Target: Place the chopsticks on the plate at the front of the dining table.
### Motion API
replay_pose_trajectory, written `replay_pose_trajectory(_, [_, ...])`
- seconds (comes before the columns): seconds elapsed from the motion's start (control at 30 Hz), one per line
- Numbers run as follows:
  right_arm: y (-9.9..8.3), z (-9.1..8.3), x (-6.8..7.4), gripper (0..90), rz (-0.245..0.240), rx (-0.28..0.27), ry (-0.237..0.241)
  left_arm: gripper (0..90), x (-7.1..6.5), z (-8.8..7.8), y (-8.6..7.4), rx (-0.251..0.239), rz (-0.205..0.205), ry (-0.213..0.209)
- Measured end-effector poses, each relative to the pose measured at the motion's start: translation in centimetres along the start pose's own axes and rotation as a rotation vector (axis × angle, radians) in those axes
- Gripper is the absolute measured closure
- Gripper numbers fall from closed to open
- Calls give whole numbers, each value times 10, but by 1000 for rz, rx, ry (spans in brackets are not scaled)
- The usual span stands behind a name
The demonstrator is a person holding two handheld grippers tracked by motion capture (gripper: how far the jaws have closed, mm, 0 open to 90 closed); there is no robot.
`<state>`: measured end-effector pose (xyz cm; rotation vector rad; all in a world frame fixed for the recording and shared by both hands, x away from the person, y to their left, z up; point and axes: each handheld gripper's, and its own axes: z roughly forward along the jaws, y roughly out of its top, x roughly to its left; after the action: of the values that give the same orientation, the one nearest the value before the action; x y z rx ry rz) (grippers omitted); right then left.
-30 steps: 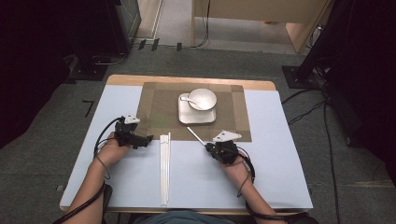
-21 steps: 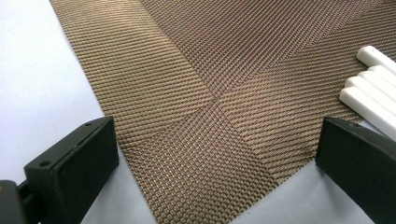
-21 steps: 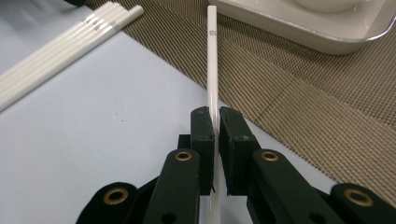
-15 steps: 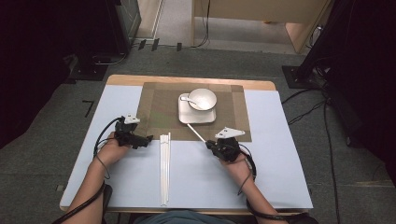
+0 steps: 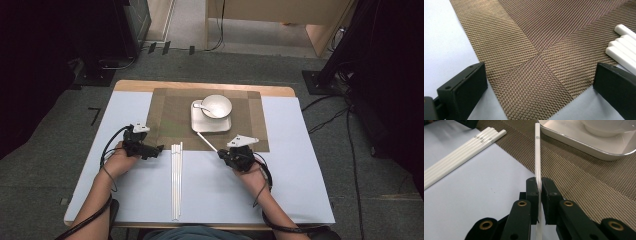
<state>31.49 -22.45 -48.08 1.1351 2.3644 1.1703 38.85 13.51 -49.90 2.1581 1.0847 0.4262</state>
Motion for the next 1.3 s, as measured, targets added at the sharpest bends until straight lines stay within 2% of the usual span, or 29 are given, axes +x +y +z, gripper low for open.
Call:
replay_pose_trajectory(0.5, [8, 11, 1, 854, -19, 15, 27, 0, -1, 0, -1, -5, 1, 5])
replay_pose_trajectory(1.3, [30, 31, -6, 854, -66, 21, 65, 0, -1, 0, -2, -13, -1, 7])
